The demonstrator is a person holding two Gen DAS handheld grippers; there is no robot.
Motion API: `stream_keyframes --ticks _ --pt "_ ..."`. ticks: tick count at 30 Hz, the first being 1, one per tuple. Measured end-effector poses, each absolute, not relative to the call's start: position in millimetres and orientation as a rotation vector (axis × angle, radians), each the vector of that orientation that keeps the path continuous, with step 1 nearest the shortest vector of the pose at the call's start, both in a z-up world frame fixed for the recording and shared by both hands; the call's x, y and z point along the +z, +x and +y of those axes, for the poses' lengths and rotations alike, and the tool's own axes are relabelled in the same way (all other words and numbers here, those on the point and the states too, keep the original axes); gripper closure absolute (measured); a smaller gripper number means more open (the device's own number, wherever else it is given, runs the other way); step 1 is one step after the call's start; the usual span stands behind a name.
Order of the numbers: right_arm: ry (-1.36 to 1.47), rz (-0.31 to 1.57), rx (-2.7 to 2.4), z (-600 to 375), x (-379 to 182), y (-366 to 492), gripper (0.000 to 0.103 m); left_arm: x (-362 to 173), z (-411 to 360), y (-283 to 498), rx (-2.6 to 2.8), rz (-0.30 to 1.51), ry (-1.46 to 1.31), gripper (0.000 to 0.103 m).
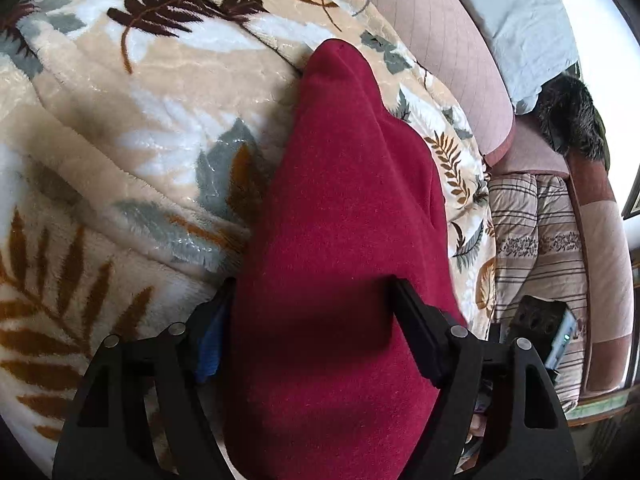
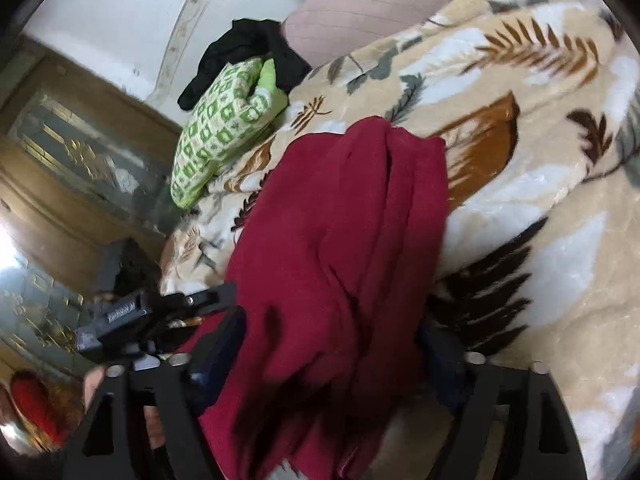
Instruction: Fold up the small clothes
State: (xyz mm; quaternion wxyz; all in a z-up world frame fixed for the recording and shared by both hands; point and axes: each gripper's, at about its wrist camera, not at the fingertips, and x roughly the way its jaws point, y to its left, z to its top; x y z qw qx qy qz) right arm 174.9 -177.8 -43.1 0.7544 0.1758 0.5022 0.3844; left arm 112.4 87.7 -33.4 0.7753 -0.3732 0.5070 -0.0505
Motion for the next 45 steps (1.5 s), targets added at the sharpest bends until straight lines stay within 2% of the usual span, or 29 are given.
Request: stream_keyframes --ticks 1,3,7,9,11,16,21,24,25,26,28,33,37,38,40,41,42,44,45 --pt "0.378 1.118 0.819 -178.1 -48.0 176.6 0.052 -31.7 83.5 111.2 -0.107 1.091 -0.788 0.035" --pt "0.346 1.107 0.803 -173.1 -47.9 174.8 0.053 -30.1 80.5 112.1 -0.093 1.083 -0.751 0.038" --pt "0.284 1.075 0.769 -161.5 -45.2 173.7 0.053 -26.4 80.4 109.3 -0.079 1.056 -0.73 0.051" --pt "0.248 1.04 0.759 -158.8 -30.0 170.2 0.067 -19.0 78.3 106.3 -0.077 1.028 -0.699 0.059" --pt "0.232 0.958 0.775 -159.4 -3.0 159.1 0.071 -2.2 70.6 101.6 -0.084 0.975 -0.639 0.061" --pt "0.194 0.705 0.772 -171.3 46.1 154.9 0.071 43.1 54.6 121.7 -0.108 0.787 -0.545 0.061" --pt "0.254 0.645 0.745 -177.8 38.1 197.3 0.071 22.2 45.7 162.7 -0.087 0.787 -0.528 0.061" --pt "0.289 0.775 0.722 -179.7 -11.1 227.8 0.067 -30.2 40.3 192.0 -0.047 0.965 -0.469 0.048" --pt "0.295 0.904 0.696 -178.8 -41.2 237.5 0.066 -40.2 46.8 194.5 -0.041 0.963 -0.514 0.034" --pt "0.389 0.96 0.684 -188.1 -66.8 242.9 0.057 -41.8 55.1 194.7 -0.051 0.938 -0.594 0.032" --pt "0.481 0.973 0.7 -198.5 -61.8 248.8 0.056 -39.7 57.6 197.6 -0.04 0.959 -0.625 0.032" --pt "0.363 0.958 0.684 -191.8 -43.8 236.8 0.054 -21.2 59.3 189.1 -0.023 0.954 -0.607 0.033" --pt "0.311 0.888 0.611 -203.2 -3.8 221.2 0.054 27.6 67.3 161.9 0.034 0.765 -0.566 0.033" --pt "0.221 0.792 0.547 -203.6 22.9 207.9 0.054 39.0 64.3 157.3 0.027 0.727 -0.52 0.033" --pt "0.063 0.628 0.472 -194.8 57.4 186.0 0.054 47.2 55.8 154.7 0.005 0.712 -0.465 0.04" --pt "0.007 0.549 0.468 -187.1 73.2 174.6 0.054 46.5 50.9 152.7 0.007 0.722 -0.439 0.055" --pt "-0.013 0.508 0.518 -178.2 83.7 165.7 0.064 42.7 46.9 152.7 0.015 0.744 -0.414 0.062" --pt "-0.014 0.555 0.603 -163.3 82.8 168.8 0.081 22.5 34.8 154.7 0.005 0.853 -0.386 0.081" --pt "-0.036 0.596 0.622 -155.2 73.3 171.7 0.085 9.1 28.4 157.5 -0.009 0.927 -0.367 0.082"
